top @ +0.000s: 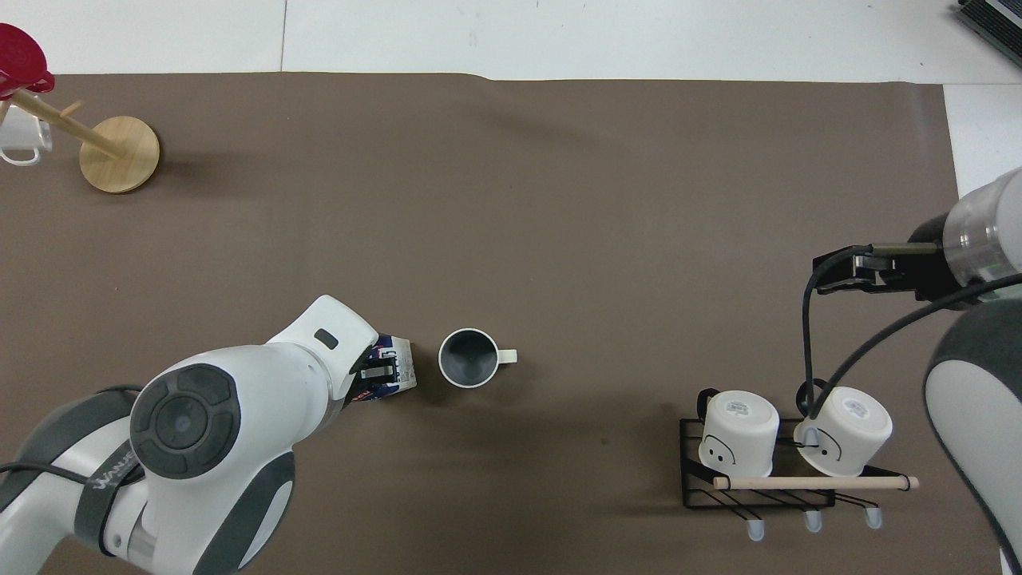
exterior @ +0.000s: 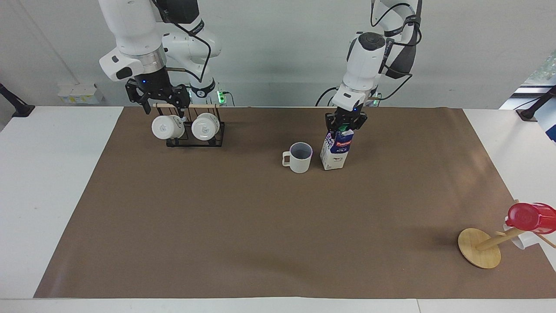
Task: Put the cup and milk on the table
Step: 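Lower the milk carton onto the table beside the mug with the left gripper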
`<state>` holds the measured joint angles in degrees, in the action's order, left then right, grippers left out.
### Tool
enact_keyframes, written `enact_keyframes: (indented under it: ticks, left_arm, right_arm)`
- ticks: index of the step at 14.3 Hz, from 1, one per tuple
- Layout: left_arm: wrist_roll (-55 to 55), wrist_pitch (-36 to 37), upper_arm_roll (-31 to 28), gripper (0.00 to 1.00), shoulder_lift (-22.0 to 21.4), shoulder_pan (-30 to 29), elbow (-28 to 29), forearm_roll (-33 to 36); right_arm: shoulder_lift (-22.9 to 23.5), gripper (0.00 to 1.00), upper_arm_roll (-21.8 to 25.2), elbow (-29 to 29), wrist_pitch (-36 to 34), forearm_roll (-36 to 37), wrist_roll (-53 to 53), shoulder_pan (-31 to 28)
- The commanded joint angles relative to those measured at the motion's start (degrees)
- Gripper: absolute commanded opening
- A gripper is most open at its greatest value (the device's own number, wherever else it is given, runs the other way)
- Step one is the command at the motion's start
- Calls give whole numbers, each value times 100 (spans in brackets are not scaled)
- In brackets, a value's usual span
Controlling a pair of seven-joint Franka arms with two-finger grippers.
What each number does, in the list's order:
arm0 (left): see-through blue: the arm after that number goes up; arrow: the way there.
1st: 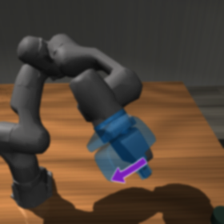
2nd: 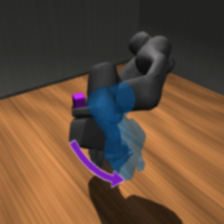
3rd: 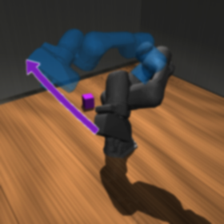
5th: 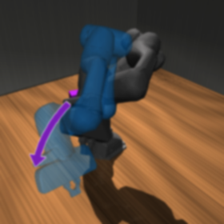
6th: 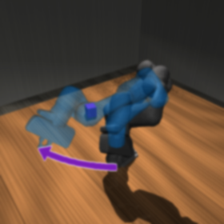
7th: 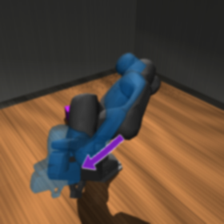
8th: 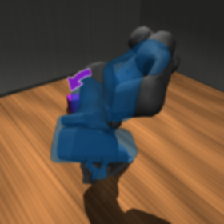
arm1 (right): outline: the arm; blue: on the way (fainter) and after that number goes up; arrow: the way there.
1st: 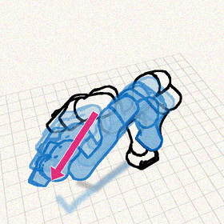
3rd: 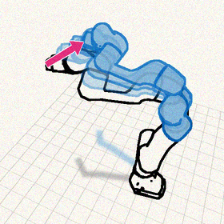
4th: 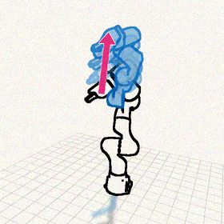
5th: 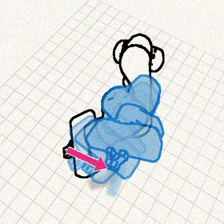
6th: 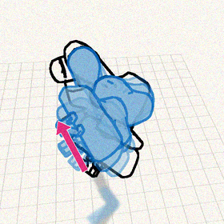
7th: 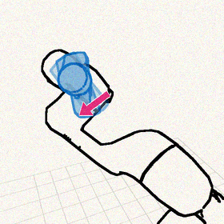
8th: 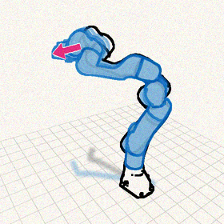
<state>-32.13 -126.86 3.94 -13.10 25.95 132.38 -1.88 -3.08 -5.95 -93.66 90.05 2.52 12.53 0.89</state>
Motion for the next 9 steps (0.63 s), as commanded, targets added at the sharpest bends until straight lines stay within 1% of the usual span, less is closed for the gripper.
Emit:
enact_keyframes:
  ticks: [1, 4, 5, 7, 8, 9]
  left_arm:
    - [-126, -216, -60, 53, 0, 95, 130, 144]
    - [-126, -225, -60, 53, 9, 95, 130, 144]
    - [-126, -225, -60, 55, 9, 86, 130, 144]
    - [-118, -207, -51, 73, 18, 94, 130, 144]
    - [-126, -199, -51, 85, 18, 95, 121, 144]
    - [-126, -164, -51, 90, 18, 95, 95, 144]
  right_arm:
    - [-34, 100, 50, 40, -40, -225, -268, -115]
    - [-34, 100, 147, 40, -49, -234, -374, -115]
    - [-34, 100, 155, 32, -40, -234, -374, -115]
    - [-34, 100, 173, 32, -22, -234, -347, -115]
    - [-43, 100, 173, 32, -22, -234, -330, -107]
    - [-35, 100, 182, 32, -22, -234, -312, -115]
